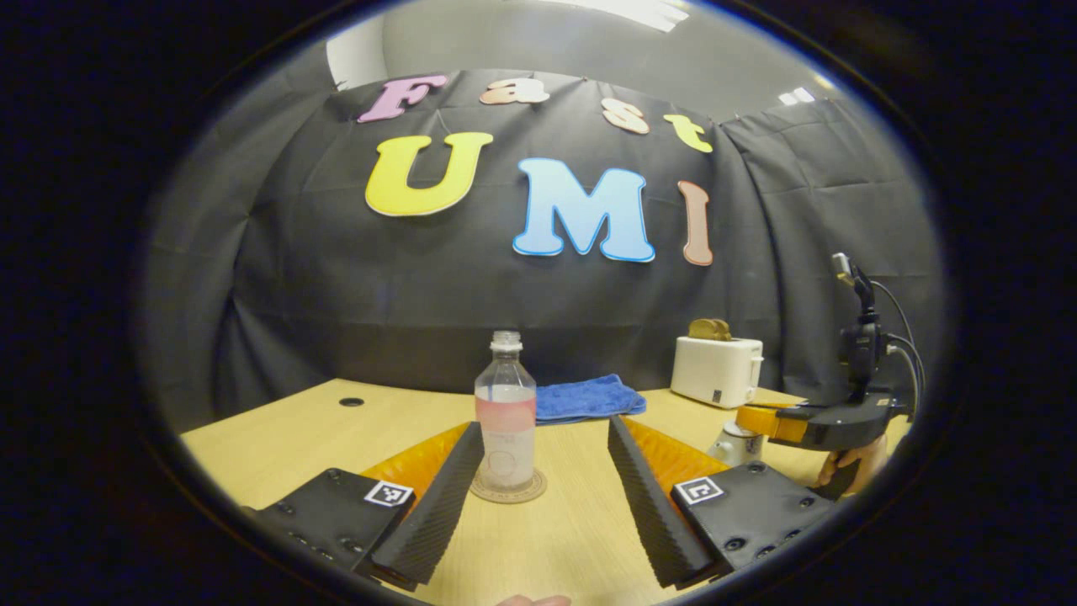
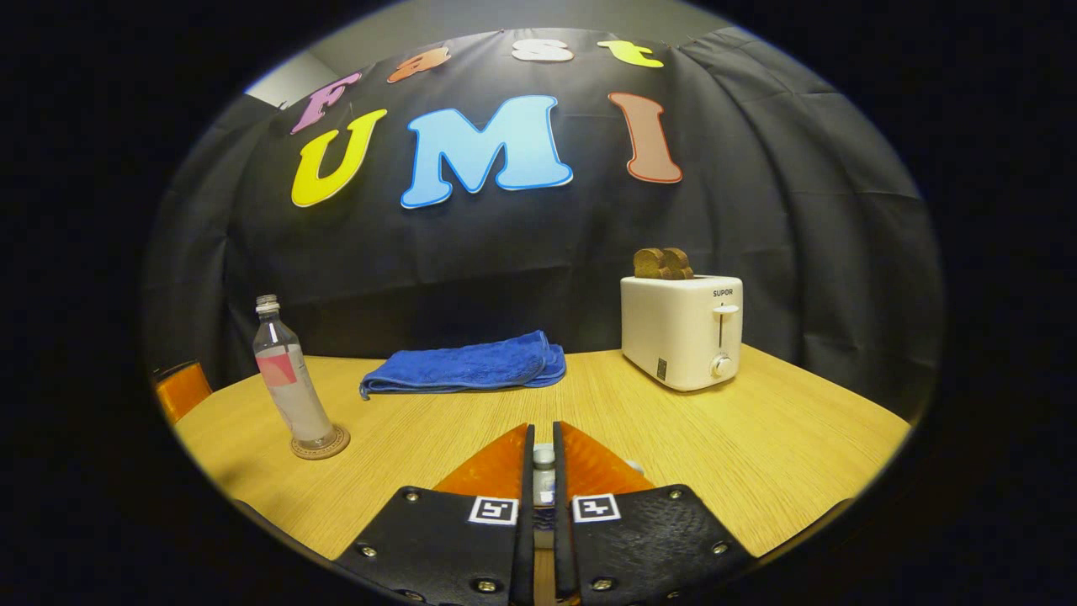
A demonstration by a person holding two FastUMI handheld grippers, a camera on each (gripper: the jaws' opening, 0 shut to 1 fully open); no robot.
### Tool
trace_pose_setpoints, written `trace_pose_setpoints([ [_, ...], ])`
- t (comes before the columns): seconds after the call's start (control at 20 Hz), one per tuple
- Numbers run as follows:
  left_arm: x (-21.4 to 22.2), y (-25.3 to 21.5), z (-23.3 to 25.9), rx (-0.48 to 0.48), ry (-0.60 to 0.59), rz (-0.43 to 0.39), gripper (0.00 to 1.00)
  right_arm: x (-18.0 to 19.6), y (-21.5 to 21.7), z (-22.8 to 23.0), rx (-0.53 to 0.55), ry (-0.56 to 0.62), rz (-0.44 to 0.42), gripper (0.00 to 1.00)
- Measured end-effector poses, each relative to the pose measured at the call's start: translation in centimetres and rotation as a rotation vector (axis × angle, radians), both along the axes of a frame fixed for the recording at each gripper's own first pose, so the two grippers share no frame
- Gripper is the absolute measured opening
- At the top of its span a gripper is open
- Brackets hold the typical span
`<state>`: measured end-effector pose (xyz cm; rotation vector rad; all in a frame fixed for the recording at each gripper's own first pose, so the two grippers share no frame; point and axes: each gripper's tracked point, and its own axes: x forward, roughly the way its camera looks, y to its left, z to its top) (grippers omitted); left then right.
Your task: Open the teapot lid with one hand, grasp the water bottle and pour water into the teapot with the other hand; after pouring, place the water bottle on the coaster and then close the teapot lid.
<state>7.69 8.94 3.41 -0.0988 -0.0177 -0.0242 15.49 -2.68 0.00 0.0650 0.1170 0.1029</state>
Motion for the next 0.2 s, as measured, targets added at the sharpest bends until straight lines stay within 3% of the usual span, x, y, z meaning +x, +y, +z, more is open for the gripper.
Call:
trace_pose_setpoints([
  [0.05,-0.2,0.2,0.1,-0.007,0.000,0.005,1.00,0.1,-0.4,0.3,-0.014,-0.010,-0.018,0.13],
  [0.15,-0.9,0.3,0.6,-0.013,-0.012,0.009,1.00,-1.0,-1.5,2.5,-0.041,-0.060,-0.063,0.32],
  [0.2,-1.2,0.0,0.6,-0.014,-0.014,0.006,1.00,-1.7,-1.6,3.4,-0.048,-0.076,-0.076,0.53],
])
